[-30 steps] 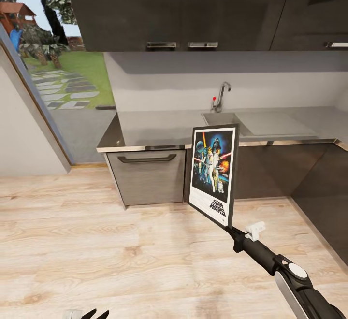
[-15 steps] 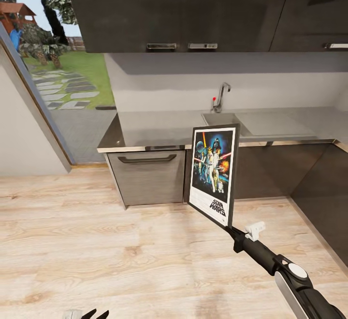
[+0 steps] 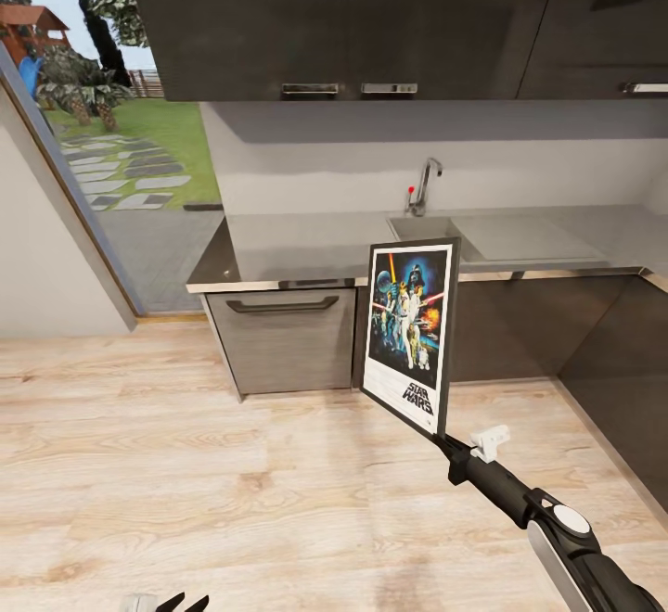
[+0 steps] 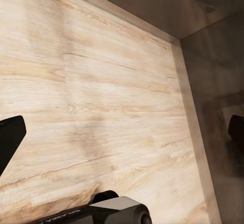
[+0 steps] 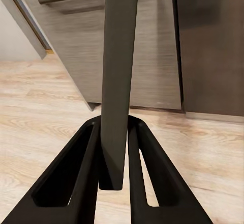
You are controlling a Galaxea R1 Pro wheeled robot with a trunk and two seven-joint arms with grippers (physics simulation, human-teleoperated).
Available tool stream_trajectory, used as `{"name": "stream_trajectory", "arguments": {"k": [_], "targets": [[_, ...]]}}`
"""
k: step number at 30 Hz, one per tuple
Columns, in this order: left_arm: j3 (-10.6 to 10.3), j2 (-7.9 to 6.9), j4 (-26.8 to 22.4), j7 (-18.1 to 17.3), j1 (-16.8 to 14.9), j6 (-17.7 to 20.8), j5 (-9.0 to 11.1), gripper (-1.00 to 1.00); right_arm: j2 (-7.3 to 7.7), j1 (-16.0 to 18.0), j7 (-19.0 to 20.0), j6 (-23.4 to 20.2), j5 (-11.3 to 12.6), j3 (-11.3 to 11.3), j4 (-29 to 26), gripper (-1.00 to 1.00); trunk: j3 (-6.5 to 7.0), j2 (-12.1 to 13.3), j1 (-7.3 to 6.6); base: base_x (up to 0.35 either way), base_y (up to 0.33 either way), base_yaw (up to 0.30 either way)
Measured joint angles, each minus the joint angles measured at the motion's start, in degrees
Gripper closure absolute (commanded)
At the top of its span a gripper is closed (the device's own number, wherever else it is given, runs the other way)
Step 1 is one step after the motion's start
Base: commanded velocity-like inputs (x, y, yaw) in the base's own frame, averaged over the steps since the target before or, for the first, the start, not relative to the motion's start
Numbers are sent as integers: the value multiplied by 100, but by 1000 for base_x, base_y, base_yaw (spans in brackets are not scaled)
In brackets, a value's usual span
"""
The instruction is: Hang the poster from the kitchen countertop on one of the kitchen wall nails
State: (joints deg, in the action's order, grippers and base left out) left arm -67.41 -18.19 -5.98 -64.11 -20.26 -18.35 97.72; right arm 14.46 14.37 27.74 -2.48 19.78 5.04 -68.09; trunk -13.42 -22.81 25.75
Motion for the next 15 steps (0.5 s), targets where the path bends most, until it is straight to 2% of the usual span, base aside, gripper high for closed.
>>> {"name": "stream_trajectory", "arguments": {"k": [15], "targets": [[-4, -2, -1, 0, 0, 0, 0, -100, 0, 0, 0, 0, -3, 4, 2, 100, 0, 0, 0, 0, 0, 0]]}}
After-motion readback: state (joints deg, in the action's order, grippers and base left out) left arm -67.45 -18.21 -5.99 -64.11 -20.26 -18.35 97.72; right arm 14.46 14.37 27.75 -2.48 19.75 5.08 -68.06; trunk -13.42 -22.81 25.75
